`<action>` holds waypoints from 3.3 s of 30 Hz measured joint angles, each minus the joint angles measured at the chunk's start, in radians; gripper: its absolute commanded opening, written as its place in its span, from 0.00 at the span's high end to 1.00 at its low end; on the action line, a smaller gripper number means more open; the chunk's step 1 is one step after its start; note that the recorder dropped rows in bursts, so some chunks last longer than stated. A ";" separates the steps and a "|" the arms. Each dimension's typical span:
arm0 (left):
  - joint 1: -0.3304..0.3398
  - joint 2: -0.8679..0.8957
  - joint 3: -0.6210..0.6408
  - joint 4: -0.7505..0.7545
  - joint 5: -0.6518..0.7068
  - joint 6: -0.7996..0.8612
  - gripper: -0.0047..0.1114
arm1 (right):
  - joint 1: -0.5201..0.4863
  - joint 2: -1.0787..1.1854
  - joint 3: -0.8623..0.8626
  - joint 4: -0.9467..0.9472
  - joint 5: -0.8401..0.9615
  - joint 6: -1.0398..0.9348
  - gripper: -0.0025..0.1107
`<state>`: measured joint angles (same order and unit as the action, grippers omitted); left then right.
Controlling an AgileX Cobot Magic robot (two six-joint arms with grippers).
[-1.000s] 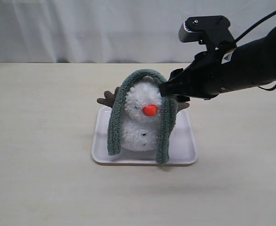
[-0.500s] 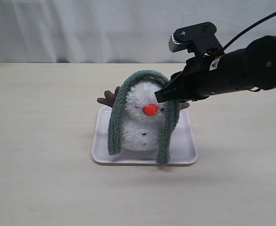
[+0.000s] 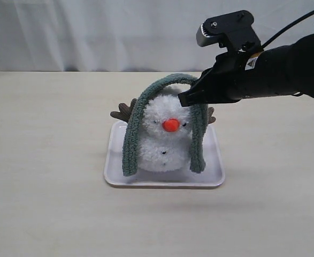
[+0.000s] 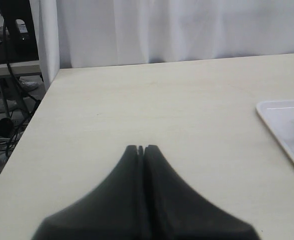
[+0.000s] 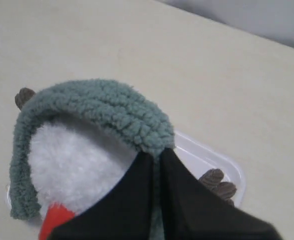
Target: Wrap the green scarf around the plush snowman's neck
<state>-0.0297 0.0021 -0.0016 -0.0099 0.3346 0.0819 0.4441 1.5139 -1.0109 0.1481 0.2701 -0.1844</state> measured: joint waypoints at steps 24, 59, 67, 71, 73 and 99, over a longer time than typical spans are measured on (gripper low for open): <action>0.000 0.000 0.000 0.000 0.000 0.000 0.96 | 0.000 0.181 -0.118 0.000 -0.016 -0.144 0.94; 0.000 0.000 0.000 0.000 0.000 0.000 0.96 | 0.092 0.102 -0.340 0.133 0.601 -0.005 0.74; 0.000 0.000 0.000 0.000 0.000 0.000 0.96 | 0.224 0.127 -0.381 -0.207 0.487 0.313 0.94; 0.000 0.000 0.000 0.000 0.000 0.000 0.96 | 0.230 0.220 -0.472 -0.237 0.498 0.374 0.94; 0.000 0.000 0.000 0.000 0.000 0.000 0.96 | 0.230 0.269 -0.507 -0.261 0.505 0.406 0.94; 0.000 0.000 0.000 0.000 0.002 0.000 0.96 | 0.232 0.472 -0.600 -0.425 0.520 0.520 0.94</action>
<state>-0.0297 0.0021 -0.0016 -0.0099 0.3364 0.0819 0.6764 1.9861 -1.6112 -0.2774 0.7898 0.3360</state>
